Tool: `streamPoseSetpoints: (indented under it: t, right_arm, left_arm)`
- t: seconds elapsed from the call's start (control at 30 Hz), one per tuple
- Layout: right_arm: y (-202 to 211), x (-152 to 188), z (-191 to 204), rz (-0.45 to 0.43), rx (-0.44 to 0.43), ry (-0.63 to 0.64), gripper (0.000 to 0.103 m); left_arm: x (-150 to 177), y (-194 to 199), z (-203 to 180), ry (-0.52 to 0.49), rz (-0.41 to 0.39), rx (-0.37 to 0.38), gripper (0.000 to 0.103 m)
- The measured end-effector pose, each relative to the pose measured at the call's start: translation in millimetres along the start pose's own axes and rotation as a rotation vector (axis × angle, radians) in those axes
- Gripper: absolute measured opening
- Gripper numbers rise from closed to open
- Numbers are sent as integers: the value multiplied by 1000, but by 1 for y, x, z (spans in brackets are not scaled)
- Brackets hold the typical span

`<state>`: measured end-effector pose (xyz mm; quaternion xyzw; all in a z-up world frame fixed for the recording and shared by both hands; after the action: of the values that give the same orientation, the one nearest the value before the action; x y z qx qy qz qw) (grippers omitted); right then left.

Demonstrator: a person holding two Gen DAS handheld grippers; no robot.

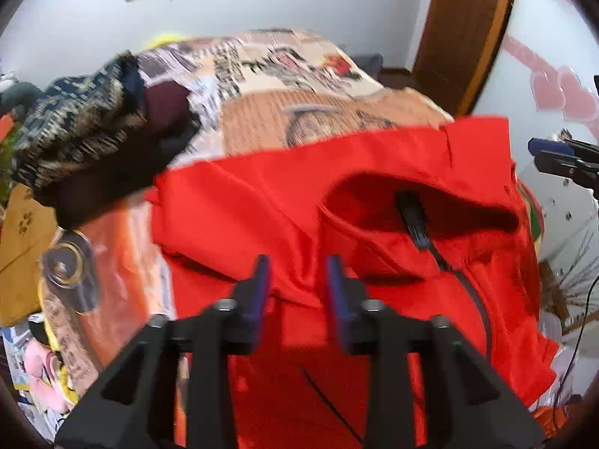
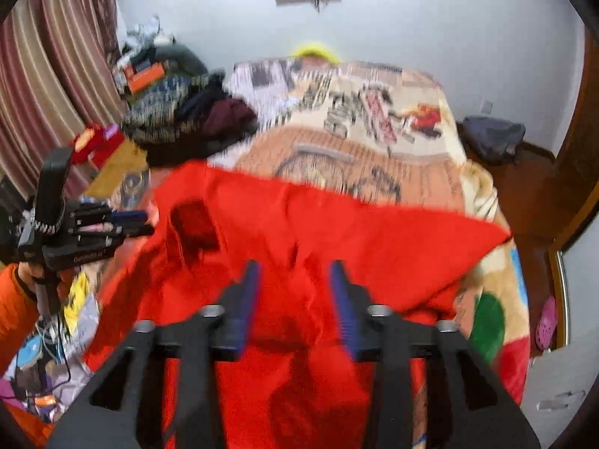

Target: Fold large clothes

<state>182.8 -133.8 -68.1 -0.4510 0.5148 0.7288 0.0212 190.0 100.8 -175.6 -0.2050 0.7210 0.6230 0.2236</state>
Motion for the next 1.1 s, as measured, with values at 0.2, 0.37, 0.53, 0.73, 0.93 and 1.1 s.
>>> streamPoseSetpoints:
  t: [0.2,0.37,0.53,0.73,0.93,1.1]
  right_arm:
    - [-18,-29,-14,-40,52,-24,52]
    - [-62,-33,-23,47,101,-49,53]
    - [-95,-9,-8,173,75,42,52]
    - [-85,35,12,224,49,157,53]
    - [-71,60,19,180,96,151,53]
    - [-57,49,12,169,82,96,53]
  left_arm:
    - [-40,-6,15,45,-50,-54,43]
    - [-67,-40,25,71,-41,-56,43]
    - [-58,-92,28,142,124,29,43]
    - [-10,-89,10,105,167,58,44]
    - [38,-67,-3,-56,74,-100,59]
    - [39,-42,12,2,31,-154,67]
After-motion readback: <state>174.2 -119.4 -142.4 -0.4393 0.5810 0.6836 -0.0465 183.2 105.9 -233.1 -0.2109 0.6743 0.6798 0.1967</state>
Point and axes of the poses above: each gripper's, at about its wrist camera, not at the fingertips, and y roughly against the way its jaws point, z to its left, x to its underside, the point moved 4 cm from there along -y, roughly the way its jaws point, and after that the axes turned 7 degrees about y, right-handed, at the moved point
